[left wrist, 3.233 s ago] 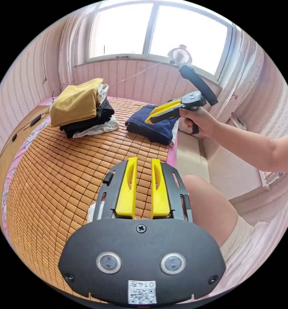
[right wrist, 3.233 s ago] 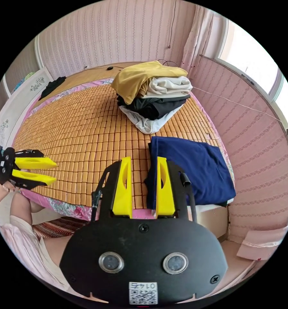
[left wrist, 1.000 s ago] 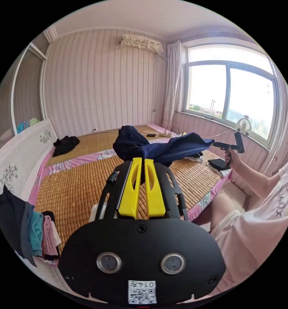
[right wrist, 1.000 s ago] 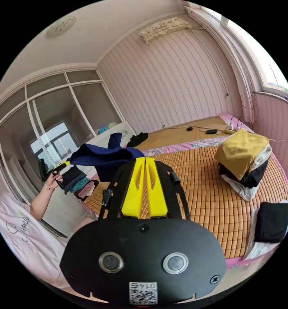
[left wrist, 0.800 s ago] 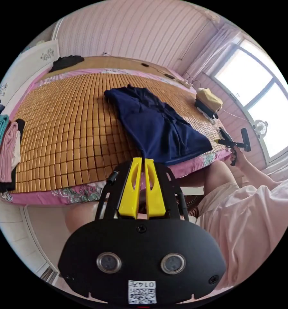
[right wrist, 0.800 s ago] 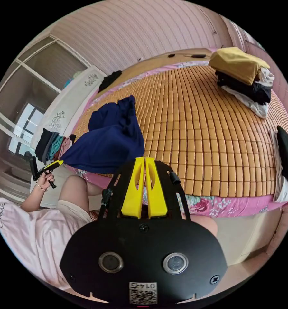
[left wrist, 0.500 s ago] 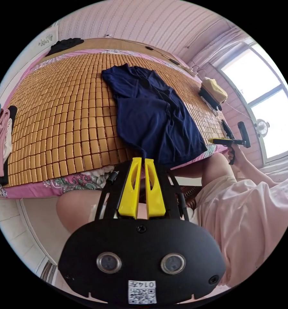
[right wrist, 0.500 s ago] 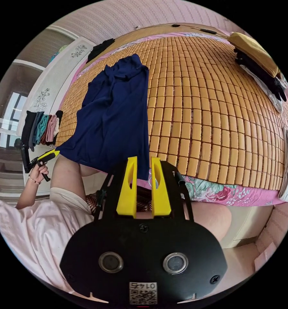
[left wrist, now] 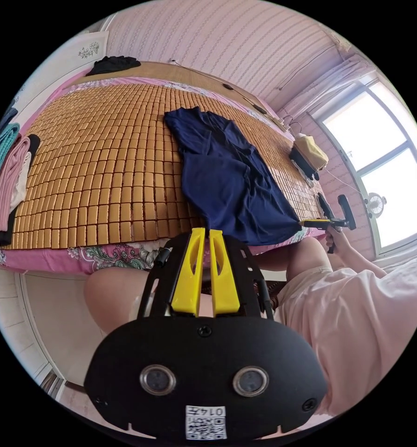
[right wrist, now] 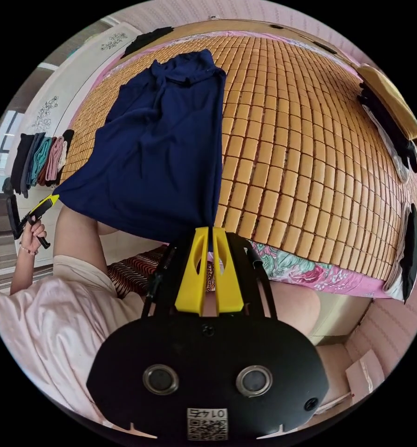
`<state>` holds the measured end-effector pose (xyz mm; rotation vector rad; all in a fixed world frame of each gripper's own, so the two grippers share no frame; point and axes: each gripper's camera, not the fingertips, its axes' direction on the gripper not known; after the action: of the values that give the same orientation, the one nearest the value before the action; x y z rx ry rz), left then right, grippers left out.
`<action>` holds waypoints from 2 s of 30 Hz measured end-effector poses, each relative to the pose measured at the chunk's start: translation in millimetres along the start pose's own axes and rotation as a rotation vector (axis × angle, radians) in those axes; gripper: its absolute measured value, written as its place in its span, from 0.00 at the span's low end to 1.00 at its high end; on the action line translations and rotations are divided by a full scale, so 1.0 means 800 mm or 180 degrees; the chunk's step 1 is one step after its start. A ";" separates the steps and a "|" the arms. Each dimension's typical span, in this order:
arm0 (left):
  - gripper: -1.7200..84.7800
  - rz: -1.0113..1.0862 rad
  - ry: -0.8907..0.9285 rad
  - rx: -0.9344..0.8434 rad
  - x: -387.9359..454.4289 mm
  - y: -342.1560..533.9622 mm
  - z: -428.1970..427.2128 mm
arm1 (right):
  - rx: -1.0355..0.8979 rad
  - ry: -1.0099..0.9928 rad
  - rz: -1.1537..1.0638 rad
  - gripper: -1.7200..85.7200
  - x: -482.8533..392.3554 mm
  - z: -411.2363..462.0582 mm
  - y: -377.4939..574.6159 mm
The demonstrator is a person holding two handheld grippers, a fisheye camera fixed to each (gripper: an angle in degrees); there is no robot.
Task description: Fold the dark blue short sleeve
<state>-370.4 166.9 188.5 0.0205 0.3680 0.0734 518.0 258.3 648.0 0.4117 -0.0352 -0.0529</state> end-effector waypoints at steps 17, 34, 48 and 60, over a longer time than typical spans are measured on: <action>0.01 0.0035 -0.0013 -0.0203 -0.042 0.095 -0.025 | -0.0463 -0.0053 0.0092 0.11 0.012 0.027 0.043; 0.01 0.0927 0.0507 0.2586 0.042 0.119 -0.342 | 0.2990 -0.2368 -0.1104 0.03 0.066 -0.356 0.179; 0.01 0.1326 0.0089 0.3541 0.123 0.112 -0.534 | 0.3576 -0.1270 -0.1902 0.02 -0.019 -0.584 0.243; 0.01 0.0669 -0.0595 0.2729 0.123 -0.074 -0.427 | 0.2955 -0.1068 -0.0660 0.02 0.009 -0.506 0.025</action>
<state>-398.1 117.5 -167.1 0.9087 0.1867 0.1160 543.9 437.9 285.5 1.3312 -0.3567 -0.3161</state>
